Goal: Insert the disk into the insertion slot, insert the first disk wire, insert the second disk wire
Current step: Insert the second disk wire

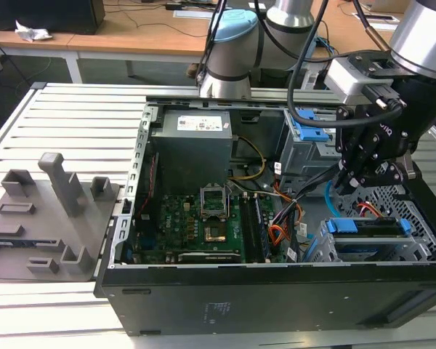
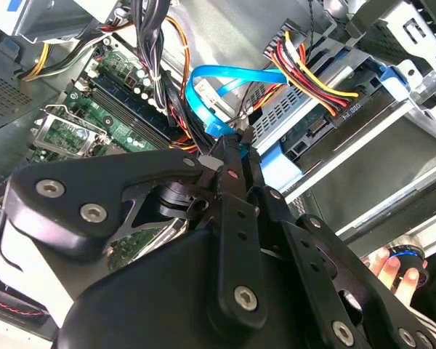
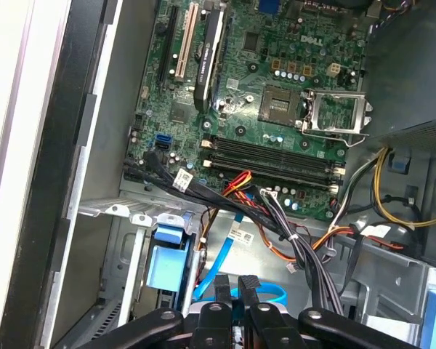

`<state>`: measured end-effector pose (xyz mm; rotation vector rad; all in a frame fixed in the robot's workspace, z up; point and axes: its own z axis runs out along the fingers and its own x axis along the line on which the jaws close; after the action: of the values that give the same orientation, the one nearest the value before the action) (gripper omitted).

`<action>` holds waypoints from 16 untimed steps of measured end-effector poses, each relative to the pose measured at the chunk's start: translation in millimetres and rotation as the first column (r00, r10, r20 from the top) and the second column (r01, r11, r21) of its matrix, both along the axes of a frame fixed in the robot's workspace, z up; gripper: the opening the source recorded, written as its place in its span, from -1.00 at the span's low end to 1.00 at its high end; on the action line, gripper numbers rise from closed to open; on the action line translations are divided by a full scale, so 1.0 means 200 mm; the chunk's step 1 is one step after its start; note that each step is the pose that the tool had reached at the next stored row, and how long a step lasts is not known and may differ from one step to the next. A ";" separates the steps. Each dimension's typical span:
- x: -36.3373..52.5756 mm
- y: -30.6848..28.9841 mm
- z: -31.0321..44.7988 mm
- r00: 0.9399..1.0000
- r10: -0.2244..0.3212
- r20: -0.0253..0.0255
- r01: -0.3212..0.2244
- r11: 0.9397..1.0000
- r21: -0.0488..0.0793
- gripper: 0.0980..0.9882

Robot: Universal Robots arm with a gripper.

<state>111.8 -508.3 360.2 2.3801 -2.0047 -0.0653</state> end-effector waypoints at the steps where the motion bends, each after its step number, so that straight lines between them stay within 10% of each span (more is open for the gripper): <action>1: 0.000 0.000 0.000 1.000 0.000 0.000 0.000 1.000 0.000 -0.86; 16: 0.063 0.000 -0.002 1.000 0.000 0.000 0.000 1.000 0.000 -0.86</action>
<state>124.3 -508.3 359.8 2.3799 -2.0045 -0.0655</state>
